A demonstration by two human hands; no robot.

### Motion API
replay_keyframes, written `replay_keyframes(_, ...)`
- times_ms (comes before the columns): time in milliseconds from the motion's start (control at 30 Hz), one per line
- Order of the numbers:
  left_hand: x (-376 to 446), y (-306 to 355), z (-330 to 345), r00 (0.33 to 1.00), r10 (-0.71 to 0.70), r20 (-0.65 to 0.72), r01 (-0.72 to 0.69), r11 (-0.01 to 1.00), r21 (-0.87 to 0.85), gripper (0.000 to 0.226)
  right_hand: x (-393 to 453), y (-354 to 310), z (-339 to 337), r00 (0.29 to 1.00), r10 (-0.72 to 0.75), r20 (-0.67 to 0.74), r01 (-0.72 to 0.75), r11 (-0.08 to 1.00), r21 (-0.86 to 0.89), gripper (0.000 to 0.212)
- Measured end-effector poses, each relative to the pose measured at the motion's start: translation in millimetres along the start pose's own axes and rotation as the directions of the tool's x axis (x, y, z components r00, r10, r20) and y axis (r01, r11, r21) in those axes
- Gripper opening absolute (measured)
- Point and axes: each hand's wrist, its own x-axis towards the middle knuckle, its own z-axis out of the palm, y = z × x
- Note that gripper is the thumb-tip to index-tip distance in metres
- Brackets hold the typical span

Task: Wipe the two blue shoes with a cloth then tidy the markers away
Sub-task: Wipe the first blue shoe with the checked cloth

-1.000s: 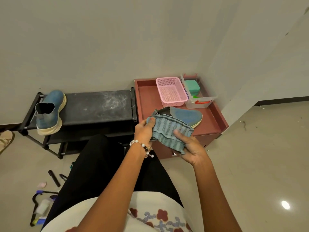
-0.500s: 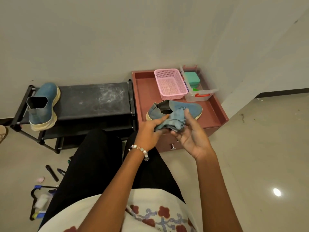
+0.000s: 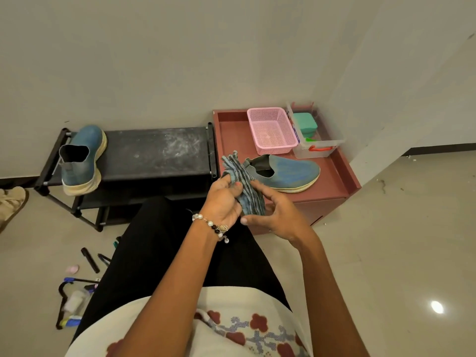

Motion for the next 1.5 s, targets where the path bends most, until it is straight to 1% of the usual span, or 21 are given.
replay_keyframes(67, -1, 2, 0, 1.0, -0.003, 0.025, 0.004, 1.0, -0.019, 0.031, 0, 5, 0, 0.999, -0.037, -0.008, 0.036, 0.998, -0.047, 0.082)
replay_keyframes(267, 3, 2, -2, 1.0, -0.014, 0.006, 0.014, 1.0, -0.014, 0.03, -10, 16, -19, 0.998, -0.047, 0.034, 0.044, 0.996, 0.078, 0.075)
replay_keyframes(367, 7, 0, 1, 1.0, -0.022, -0.019, 0.021, 0.997, -0.071, 0.03, -14, 27, -20, 0.992, -0.123, 0.012, 0.124, 0.991, -0.05, 0.074)
replay_keyframes(467, 9, -3, 4, 0.999, -0.03, -0.041, 0.026, 0.994, -0.103, 0.029, -15, 38, -15, 0.976, -0.174, -0.128, 0.171, 0.985, -0.032, 0.067)
replay_keyframes(533, 12, -6, 7, 0.998, -0.039, -0.042, 0.035, 0.994, -0.108, 0.028, -13, 41, -13, 0.969, -0.17, -0.177, 0.164, 0.985, -0.048, 0.07)
replay_keyframes(600, 16, -10, 12, 0.997, -0.062, -0.041, 0.059, 0.995, -0.079, 0.026, -9, 43, -14, 0.969, -0.185, -0.163, 0.152, 0.969, -0.196, 0.082)
replay_keyframes(667, 20, -12, 18, 0.994, -0.108, -0.021, 0.107, 0.994, -0.024, 0.024, -4, 46, -19, 0.956, -0.244, -0.165, 0.192, 0.94, -0.281, 0.077)
replay_keyframes(733, 25, -9, 21, 0.984, -0.176, 0.007, 0.176, 0.983, 0.054, 0.019, -2, 47, -24, 0.925, -0.238, -0.295, 0.206, 0.969, -0.137, 0.056)
replay_keyframes(800, 30, -3, 16, 0.97, -0.242, 0.027, 0.234, 0.958, 0.164, 0.016, -4, 47, -30, 0.861, -0.071, -0.503, 0.154, 0.98, 0.124, 0.033)
replay_keyframes(833, 34, -1, 12, 0.967, -0.253, 0.025, 0.239, 0.938, 0.25, 0.017, -4, 48, -35, 0.797, 0.021, -0.603, 0.149, 0.961, 0.231, 0.019)
replay_keyframes(900, 44, -1, 3, 0.978, -0.207, -0.033, 0.199, 0.868, 0.456, 0.018, -4, 55, -46, 0.654, 0.224, -0.723, 0.184, 0.879, 0.439, 0.006)
replay_keyframes(967, 60, -5, -7, 0.988, -0.042, -0.148, 0.123, 0.787, 0.604, 0.017, 1, 63, -55, 0.581, 0.409, -0.704, 0.229, 0.747, 0.624, 0.007)
replay_keyframes(1033, 79, -11, -17, 0.958, 0.182, -0.223, 0.044, 0.672, 0.739, 0.019, 6, 68, -58, 0.578, 0.503, -0.642, 0.203, 0.673, 0.711, 0.024)
replay_keyframes(1067, 88, -13, -21, 0.938, 0.277, -0.208, 0.013, 0.573, 0.819, 0.02, 10, 69, -58, 0.586, 0.516, -0.625, 0.189, 0.663, 0.725, 0.03)
replay_keyframes(1133, 101, -15, -25, 0.924, 0.364, -0.115, -0.043, 0.4, 0.915, 0.025, 19, 68, -54, 0.612, 0.52, -0.596, 0.153, 0.662, 0.734, 0.035)
replay_keyframes(1200, 113, -13, -26, 0.927, 0.374, -0.034, -0.096, 0.323, 0.941, 0.031, 32, 69, -50, 0.633, 0.541, -0.554, 0.087, 0.661, 0.745, 0.04)
replay_keyframes(1267, 129, -7, -24, 0.938, 0.346, 0.039, -0.127, 0.234, 0.964, 0.039, 49, 74, -48, 0.593, 0.597, -0.541, 0.006, 0.668, 0.744, 0.045)
replay_keyframes(1333, 147, -3, -24, 0.955, 0.274, 0.11, -0.151, 0.134, 0.979, 0.044, 67, 78, -45, 0.487, 0.649, -0.584, -0.06, 0.692, 0.719, 0.048)
replay_keyframes(1367, 156, -2, -24, 0.963, 0.233, 0.133, -0.161, 0.103, 0.982, 0.045, 75, 78, -43, 0.41, 0.636, -0.654, -0.079, 0.739, 0.669, 0.048)
replay_keyframes(1433, 172, -3, -27, 0.973, 0.186, 0.137, -0.153, 0.076, 0.985, 0.041, 87, 73, -36, 0.278, 0.521, -0.807, -0.079, 0.85, 0.522, 0.051)
replay_keyframes(1500, 185, -7, -33, 0.973, 0.2, 0.114, -0.131, 0.07, 0.989, 0.033, 98, 64, -25, 0.207, 0.341, -0.917, 0.011, 0.936, 0.351, 0.051)
